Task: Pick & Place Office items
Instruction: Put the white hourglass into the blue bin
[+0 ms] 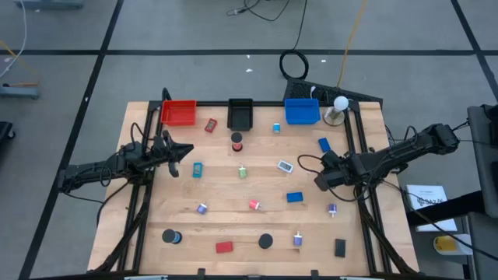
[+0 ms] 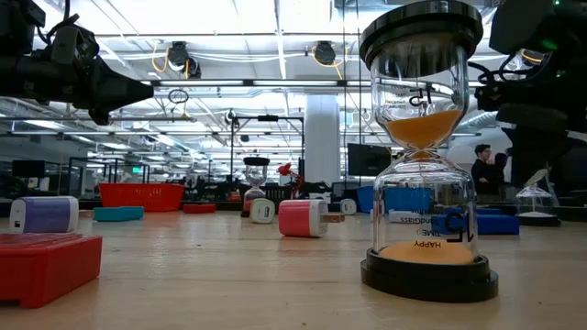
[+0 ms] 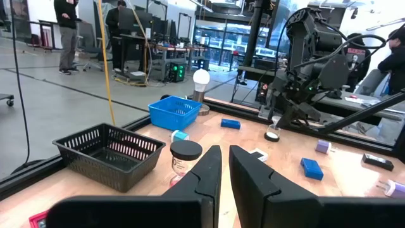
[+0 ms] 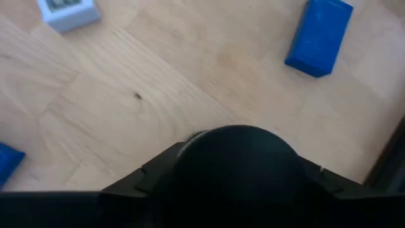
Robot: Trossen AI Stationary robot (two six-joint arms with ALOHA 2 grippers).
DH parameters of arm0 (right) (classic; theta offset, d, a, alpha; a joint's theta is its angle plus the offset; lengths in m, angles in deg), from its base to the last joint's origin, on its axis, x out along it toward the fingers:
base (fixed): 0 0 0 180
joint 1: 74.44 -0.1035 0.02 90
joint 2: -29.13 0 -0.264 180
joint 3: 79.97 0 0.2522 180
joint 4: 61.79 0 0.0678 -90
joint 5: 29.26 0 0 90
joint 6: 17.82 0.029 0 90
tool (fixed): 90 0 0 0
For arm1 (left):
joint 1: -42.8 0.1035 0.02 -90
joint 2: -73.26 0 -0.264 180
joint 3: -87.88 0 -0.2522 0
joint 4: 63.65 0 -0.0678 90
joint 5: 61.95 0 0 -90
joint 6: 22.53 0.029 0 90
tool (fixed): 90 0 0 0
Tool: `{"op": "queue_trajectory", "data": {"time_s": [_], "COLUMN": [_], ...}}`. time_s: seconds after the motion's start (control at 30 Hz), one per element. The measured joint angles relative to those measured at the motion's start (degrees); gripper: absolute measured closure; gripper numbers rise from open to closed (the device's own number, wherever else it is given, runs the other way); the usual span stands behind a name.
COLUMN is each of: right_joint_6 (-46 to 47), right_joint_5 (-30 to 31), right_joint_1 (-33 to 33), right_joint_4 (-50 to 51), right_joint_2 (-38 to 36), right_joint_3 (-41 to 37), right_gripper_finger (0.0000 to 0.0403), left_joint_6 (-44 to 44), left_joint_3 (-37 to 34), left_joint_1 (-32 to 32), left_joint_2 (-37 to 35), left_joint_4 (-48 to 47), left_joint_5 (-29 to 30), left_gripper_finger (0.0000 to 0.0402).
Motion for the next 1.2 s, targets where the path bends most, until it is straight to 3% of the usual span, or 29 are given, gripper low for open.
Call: {"op": "queue_trajectory", "data": {"time_s": [0.2, 0.43, 0.53, 0.63, 0.77, 0.9, 1.03, 1.2], "right_joint_6": [-1.19, -7.51, -15.77, -27.86, -41.98, -48.86, -52.96, -56.08], "right_joint_5": [-1.69, 2.89, 4.31, 3.80, -5.16, -14.67, -16.67, -16.78], "right_joint_1": [0.01, 2.97, 10.34, 21.87, 39.57, 54.14, 62.21, 66.24], "right_joint_4": [0.23, 3.03, 1.55, -5.27, -16.93, -24.12, -26.05, -26.49], "right_joint_2": [0.04, 0.00, 0.06, 0.92, 4.08, 11.04, 19.19, 26.89], "right_joint_3": [1.23, 12.42, 17.83, 21.79, 24.12, 26.40, 28.92, 31.08], "right_gripper_finger": [0.0218, 0.0218, 0.0218, 0.0218, 0.0218, 0.0218, 0.0218, 0.0218], "left_joint_6": [0.00, 0.04, 0.02, 0.02, 0.04, 0.06, 0.00, 0.00], "left_joint_3": [-0.01, -0.01, 0.01, 0.00, -0.01, -0.01, 0.00, -0.01], "left_joint_1": [-0.01, 0.00, -0.01, 0.00, -0.01, -0.01, -0.01, 0.01], "left_joint_2": [0.01, 0.01, 0.00, 0.01, -0.01, 0.01, 0.00, -0.02], "left_joint_4": [0.01, -0.01, -0.01, 0.00, 0.01, -0.01, -0.01, -0.01], "left_joint_5": [0.00, 0.00, 0.00, 0.00, 0.00, 0.00, 0.00, 0.00], "left_gripper_finger": [0.0362, 0.0362, 0.0362, 0.0362, 0.0362, 0.0362, 0.0362, 0.0362]}}
